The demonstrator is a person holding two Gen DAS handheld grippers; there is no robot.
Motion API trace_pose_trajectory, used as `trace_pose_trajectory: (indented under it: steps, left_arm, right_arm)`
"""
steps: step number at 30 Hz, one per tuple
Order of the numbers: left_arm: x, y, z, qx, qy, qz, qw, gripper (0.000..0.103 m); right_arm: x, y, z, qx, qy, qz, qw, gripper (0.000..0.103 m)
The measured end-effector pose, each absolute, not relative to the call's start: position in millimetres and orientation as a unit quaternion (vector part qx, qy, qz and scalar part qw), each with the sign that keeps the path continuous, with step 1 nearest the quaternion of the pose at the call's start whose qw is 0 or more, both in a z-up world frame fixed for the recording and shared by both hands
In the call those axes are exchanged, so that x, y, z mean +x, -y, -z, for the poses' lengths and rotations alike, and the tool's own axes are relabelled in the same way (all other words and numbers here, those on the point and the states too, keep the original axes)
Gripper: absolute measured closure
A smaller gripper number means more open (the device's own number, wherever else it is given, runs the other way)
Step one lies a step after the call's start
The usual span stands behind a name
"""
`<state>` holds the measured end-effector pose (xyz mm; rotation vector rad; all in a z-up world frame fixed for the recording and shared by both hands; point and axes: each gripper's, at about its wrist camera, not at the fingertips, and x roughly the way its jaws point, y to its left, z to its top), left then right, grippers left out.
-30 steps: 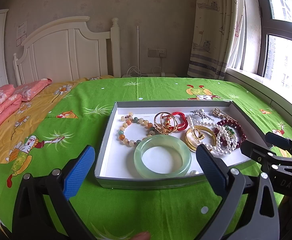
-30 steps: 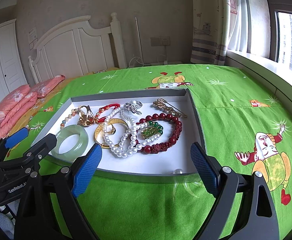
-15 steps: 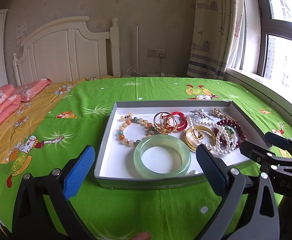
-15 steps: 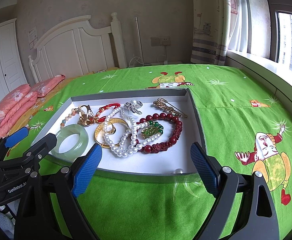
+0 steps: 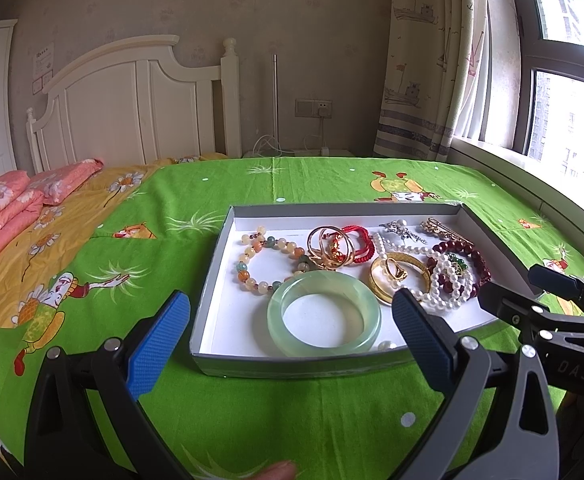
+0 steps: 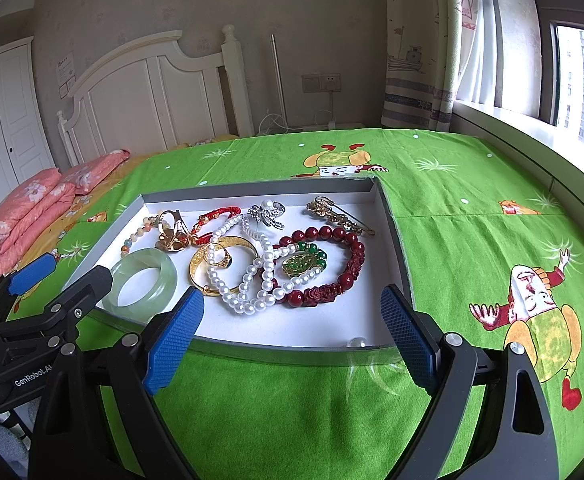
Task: Organize jewelry
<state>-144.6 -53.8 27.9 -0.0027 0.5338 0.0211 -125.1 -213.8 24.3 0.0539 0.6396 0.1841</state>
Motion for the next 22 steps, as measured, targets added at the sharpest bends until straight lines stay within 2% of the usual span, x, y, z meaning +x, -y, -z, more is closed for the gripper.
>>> trace_pose_trajectory:
  steps: [14, 18, 22]
  left_arm:
    - [-142, 61, -23, 0.060, -0.273, -0.048, 0.959, 0.003]
    - [-145, 57, -20, 0.038, -0.331, -0.009, 0.943, 0.003]
    - [-165, 46, -11, -0.011, -0.369, -0.001, 0.929, 0.003]
  right_arm:
    - [-126, 216, -27, 0.028, -0.306, -0.096, 0.947, 0.017]
    - [-142, 219, -34, 0.022, -0.308, -0.094, 0.946, 0.017]
    - [-157, 210, -22, -0.028, -0.359, -0.117, 0.926, 0.017]
